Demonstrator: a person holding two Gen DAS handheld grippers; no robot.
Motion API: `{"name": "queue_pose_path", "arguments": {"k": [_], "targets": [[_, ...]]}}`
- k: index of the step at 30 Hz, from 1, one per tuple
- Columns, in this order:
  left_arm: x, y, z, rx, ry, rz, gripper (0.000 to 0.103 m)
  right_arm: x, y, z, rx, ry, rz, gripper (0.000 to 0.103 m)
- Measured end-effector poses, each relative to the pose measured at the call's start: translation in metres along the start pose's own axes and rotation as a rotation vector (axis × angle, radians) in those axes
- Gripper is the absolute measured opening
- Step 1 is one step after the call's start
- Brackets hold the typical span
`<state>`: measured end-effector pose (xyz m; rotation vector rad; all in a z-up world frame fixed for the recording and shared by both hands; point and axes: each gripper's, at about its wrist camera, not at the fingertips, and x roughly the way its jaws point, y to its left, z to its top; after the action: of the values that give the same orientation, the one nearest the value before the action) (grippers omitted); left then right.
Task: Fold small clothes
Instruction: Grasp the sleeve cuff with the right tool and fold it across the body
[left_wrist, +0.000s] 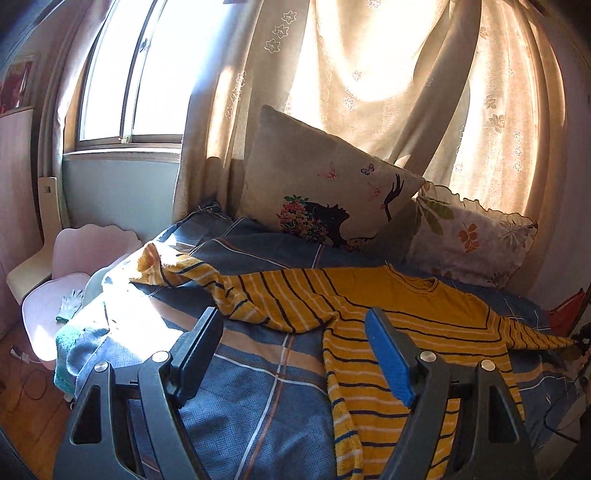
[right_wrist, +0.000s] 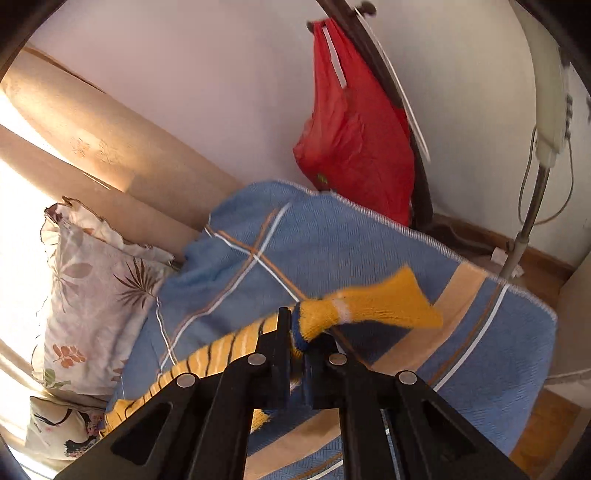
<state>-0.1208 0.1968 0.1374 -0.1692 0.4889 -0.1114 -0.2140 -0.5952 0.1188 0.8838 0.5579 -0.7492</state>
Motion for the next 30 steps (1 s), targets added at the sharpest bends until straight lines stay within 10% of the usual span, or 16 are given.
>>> {"name": "queue_pose_path", "arguments": {"k": [8,15,21,24,30], "targets": [[0.009,0.014,-0.013,-0.050,0.027,-0.003,0.078,-0.054,0.172,-0.028,-0.364,-0.036,0.189,0.006],[0.016,0.023,-0.020,-0.072,0.047,-0.006,0.078,-0.014,0.346,-0.215,-0.692,0.316,0.506,0.006],[0.023,0.032,-0.025,-0.077,0.079,0.007,0.078,0.029,0.432,-0.391,-0.945,0.502,0.551,0.006],[0.027,0.039,-0.028,-0.085,0.090,0.008,0.078,0.049,0.447,-0.454,-1.108,0.518,0.518,0.012],[0.041,0.057,-0.033,-0.154,0.124,0.000,0.078,0.037,0.453,-0.510,-1.261,0.599,0.640,0.060]]}}
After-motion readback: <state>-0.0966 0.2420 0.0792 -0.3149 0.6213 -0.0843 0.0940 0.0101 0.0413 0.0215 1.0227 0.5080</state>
